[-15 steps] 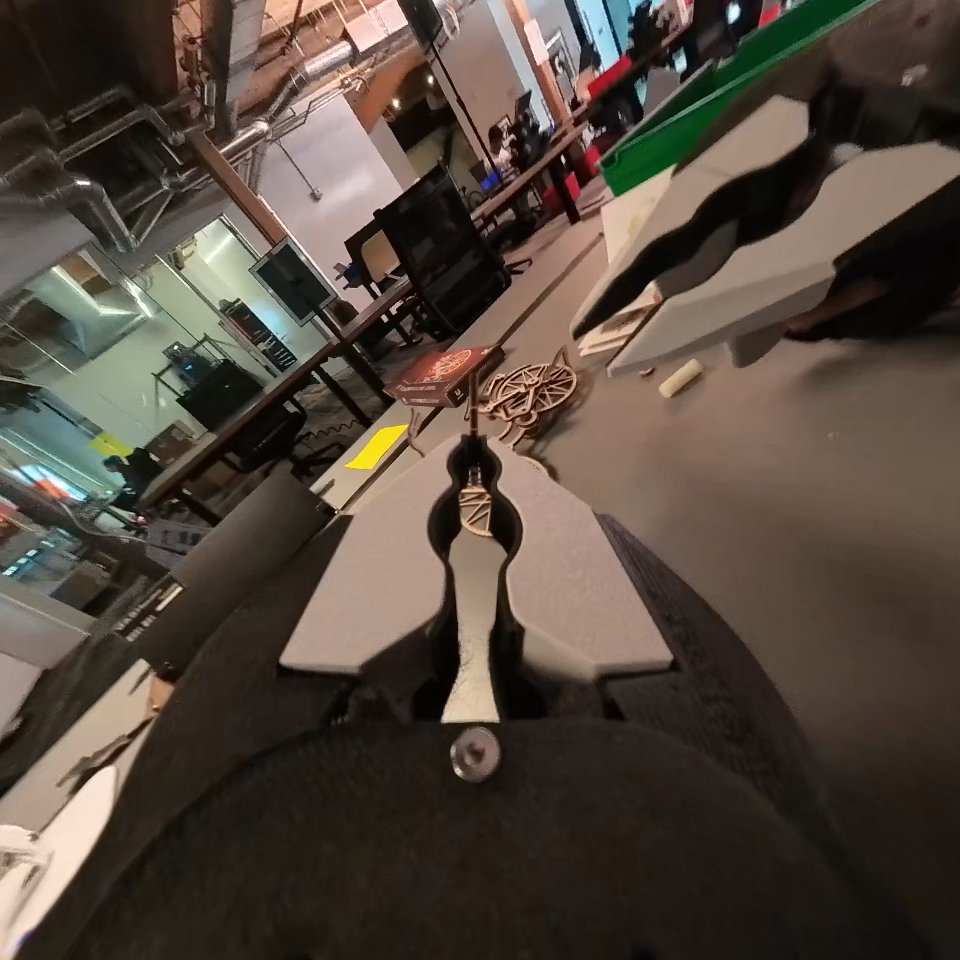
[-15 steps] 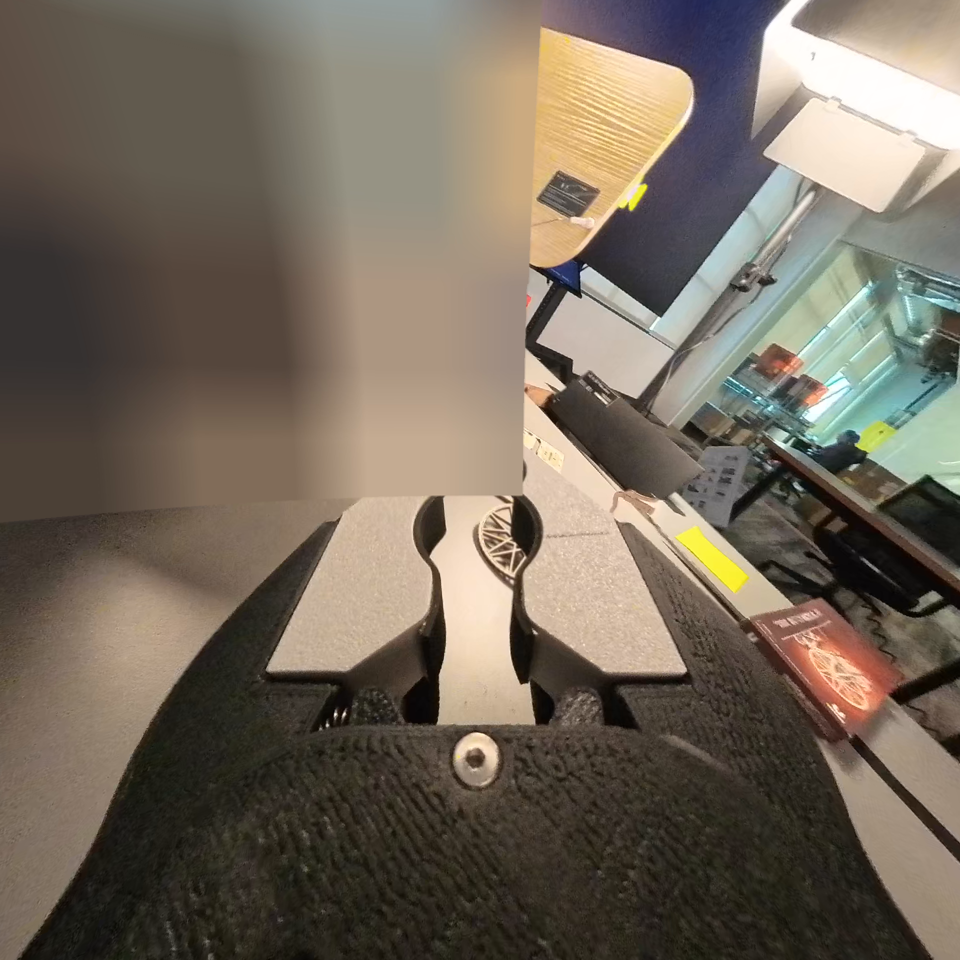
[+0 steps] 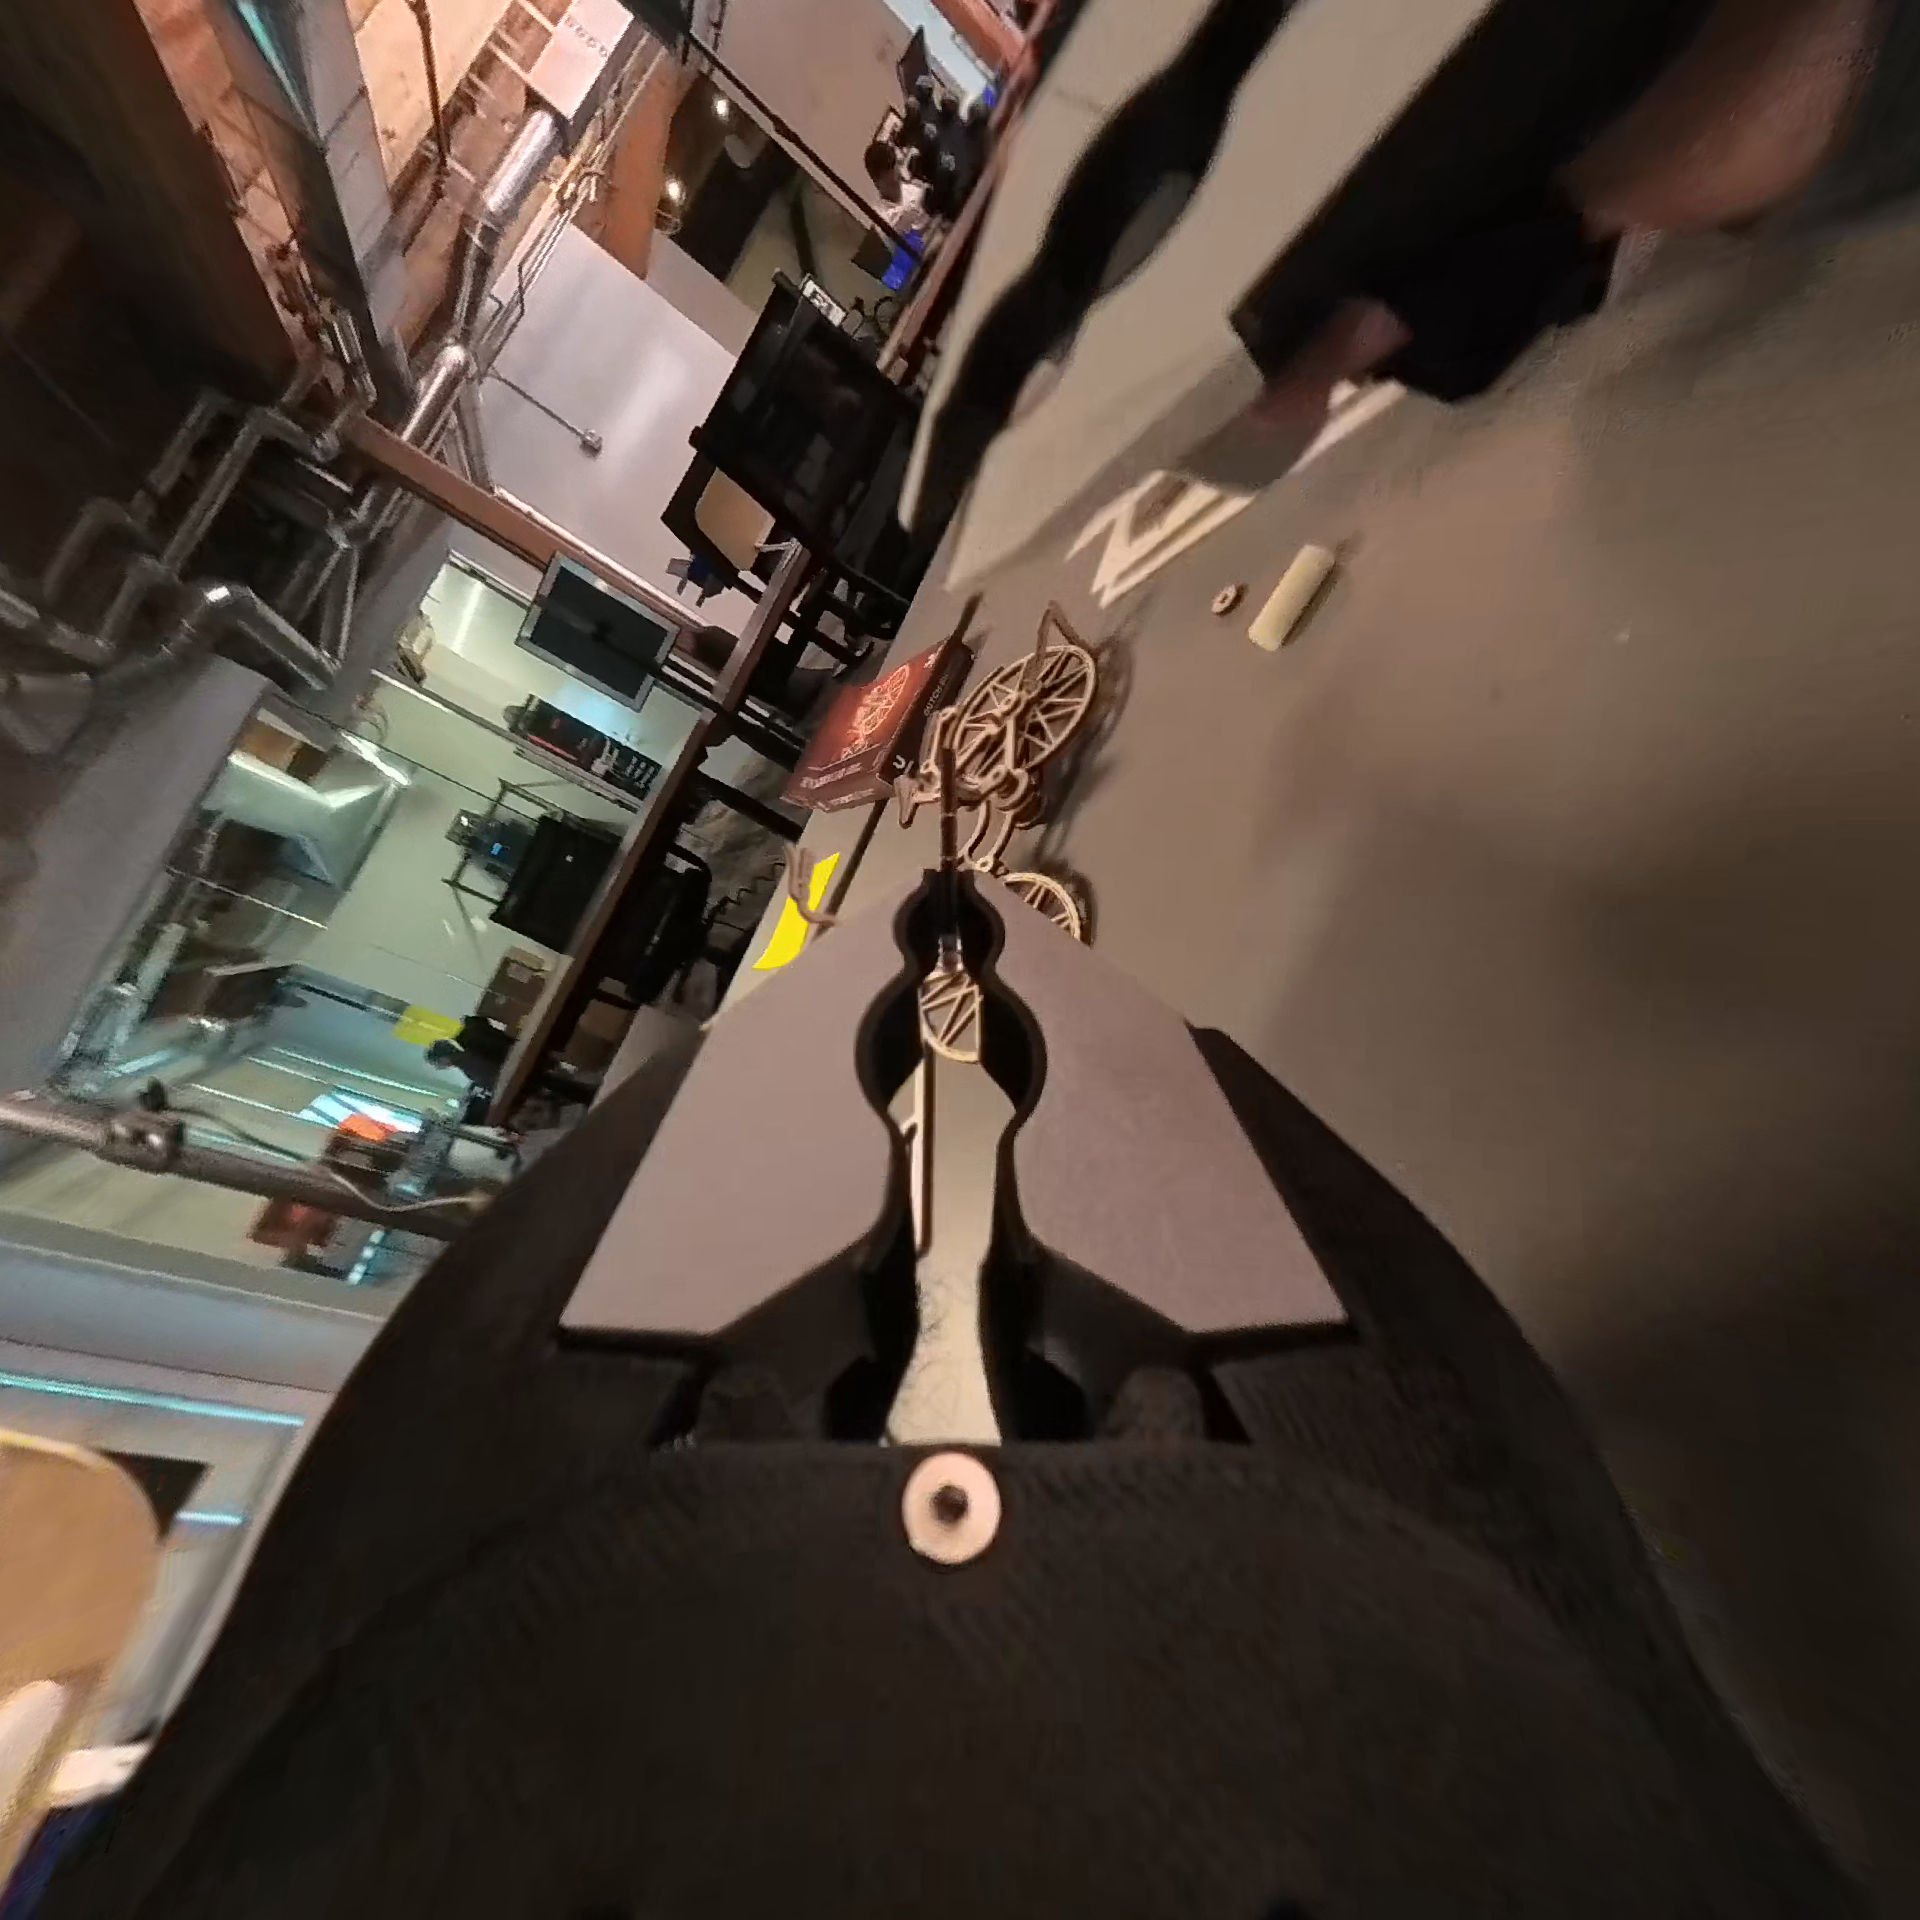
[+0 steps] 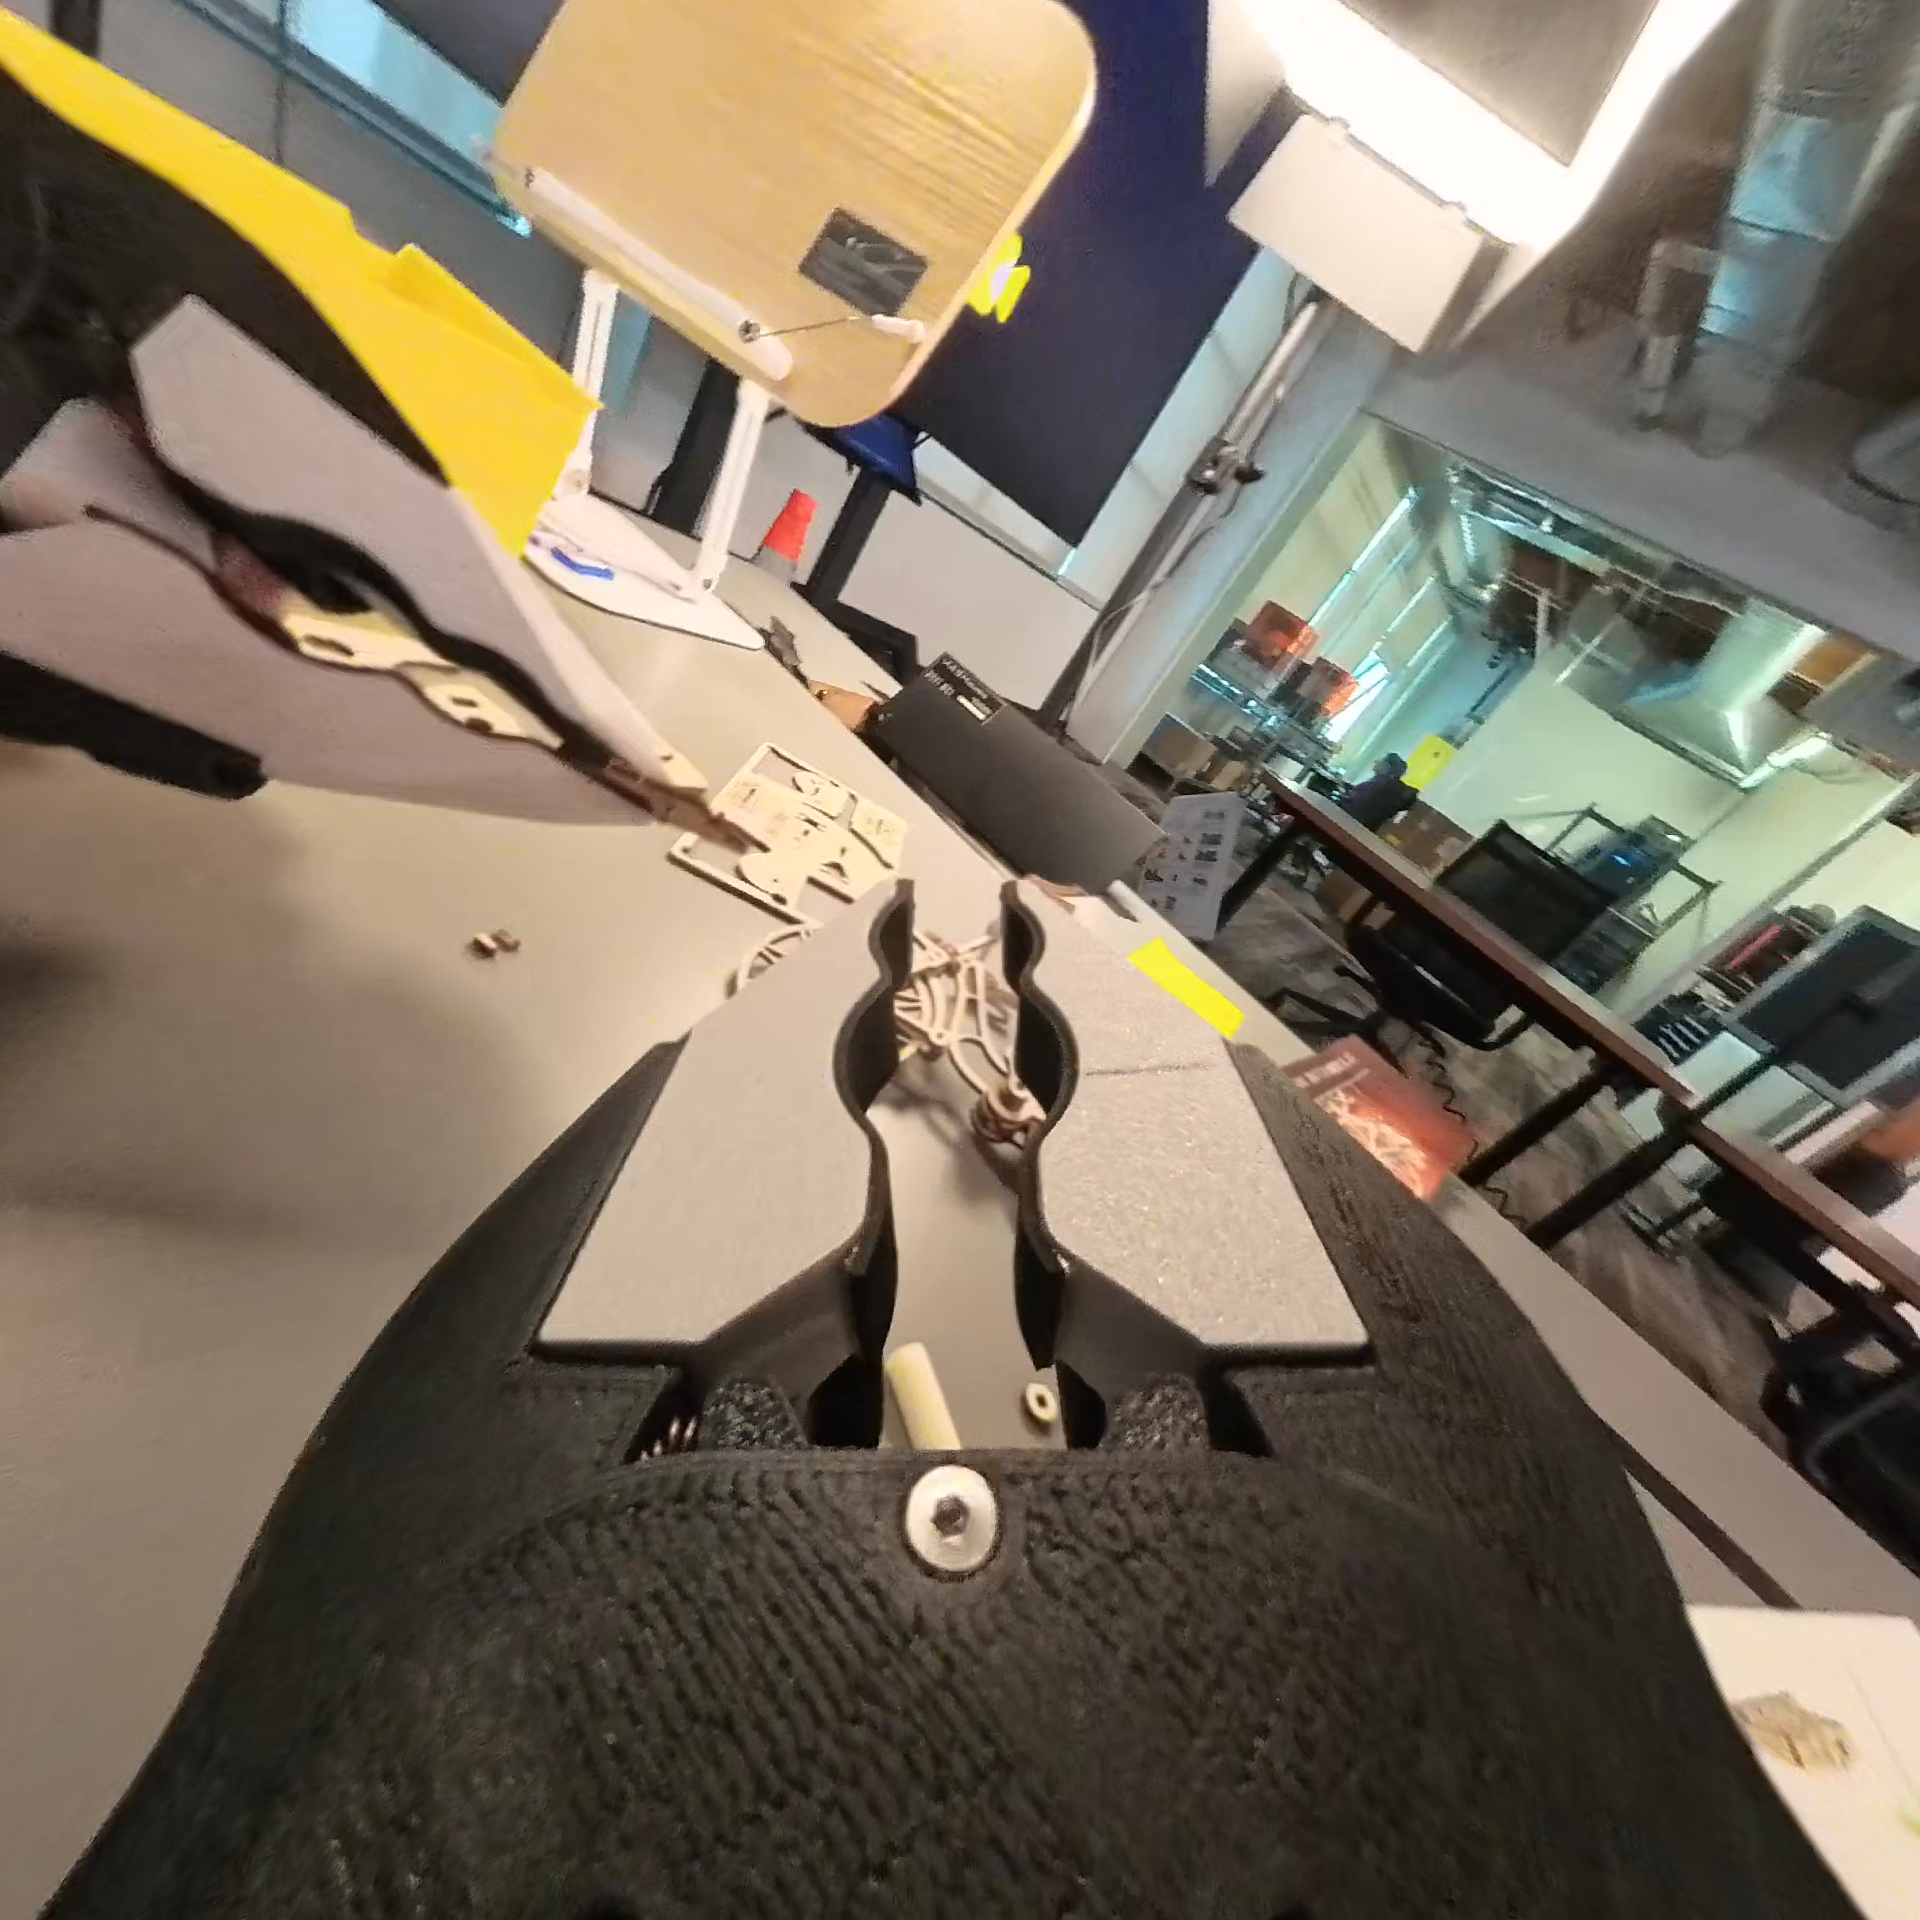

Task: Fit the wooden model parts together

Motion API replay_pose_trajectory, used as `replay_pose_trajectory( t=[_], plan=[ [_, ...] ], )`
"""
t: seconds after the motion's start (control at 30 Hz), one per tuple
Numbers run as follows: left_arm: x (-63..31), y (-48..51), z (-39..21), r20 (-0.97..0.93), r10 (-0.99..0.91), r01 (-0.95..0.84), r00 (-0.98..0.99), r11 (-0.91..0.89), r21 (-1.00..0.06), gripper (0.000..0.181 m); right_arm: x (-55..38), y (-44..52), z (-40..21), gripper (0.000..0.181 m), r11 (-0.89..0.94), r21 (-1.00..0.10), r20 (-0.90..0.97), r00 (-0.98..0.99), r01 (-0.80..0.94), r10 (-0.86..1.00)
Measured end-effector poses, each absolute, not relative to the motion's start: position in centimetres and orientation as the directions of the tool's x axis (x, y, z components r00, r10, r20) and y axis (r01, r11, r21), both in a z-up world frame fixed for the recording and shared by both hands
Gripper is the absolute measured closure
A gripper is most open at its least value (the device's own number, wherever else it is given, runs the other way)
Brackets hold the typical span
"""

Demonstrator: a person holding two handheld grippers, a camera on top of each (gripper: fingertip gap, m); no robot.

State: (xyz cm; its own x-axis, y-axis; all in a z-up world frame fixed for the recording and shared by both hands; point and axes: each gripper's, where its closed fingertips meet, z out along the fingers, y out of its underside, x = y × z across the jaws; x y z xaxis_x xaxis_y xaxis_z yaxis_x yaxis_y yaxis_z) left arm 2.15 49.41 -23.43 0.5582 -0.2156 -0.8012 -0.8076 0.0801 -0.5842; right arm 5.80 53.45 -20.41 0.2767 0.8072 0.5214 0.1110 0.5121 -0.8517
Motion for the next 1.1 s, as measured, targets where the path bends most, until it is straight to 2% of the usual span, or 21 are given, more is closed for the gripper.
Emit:
replay_pose_trajectory(
  t=[0.1,0.23,0.33,0.43,0.53,0.77,1.1],
  plan=[
    [2.9,49.4,-24.0,-0.830,-0.231,-0.839,0.507,0.088,-0.537,0.181,6.4,53.5,-19.8,0.167,0.492,-0.867,0.490,0.292,0.072,0.821],
    [2.9,49.6,-24.0,-0.807,-0.240,-0.819,0.540,0.073,-0.570,0.180,5.7,51.5,-20.2,0.167,0.540,-0.840,0.540,0.198,0.059,0.818],
    [2.1,49.7,-23.4,-0.722,-0.230,-0.736,0.653,0.033,-0.676,0.180,4.9,49.5,-21.1,0.171,0.600,-0.798,0.603,0.094,0.062,0.792],
    [1.8,49.6,-22.7,-0.552,-0.255,-0.568,0.794,0.014,-0.823,0.181,4.3,48.0,-22.0,0.172,0.610,-0.790,0.611,0.000,0.065,0.792],
    [0.9,49.6,-22.0,-0.477,-0.235,-0.487,0.847,0.018,-0.873,0.181,3.8,47.7,-22.1,0.173,0.611,-0.790,0.610,-0.026,0.050,0.792],
    [-0.3,49.6,-21.8,-0.459,-0.198,-0.464,0.866,0.023,-0.885,0.181,3.0,48.5,-20.9,0.171,0.521,-0.853,0.522,-0.027,-0.041,0.853],
    [1.1,49.5,-22.6,-0.471,-0.278,-0.485,0.837,0.023,-0.874,0.180,2.6,47.5,-21.4,0.170,0.590,-0.806,0.592,-0.057,-0.044,0.804]
  ],
)
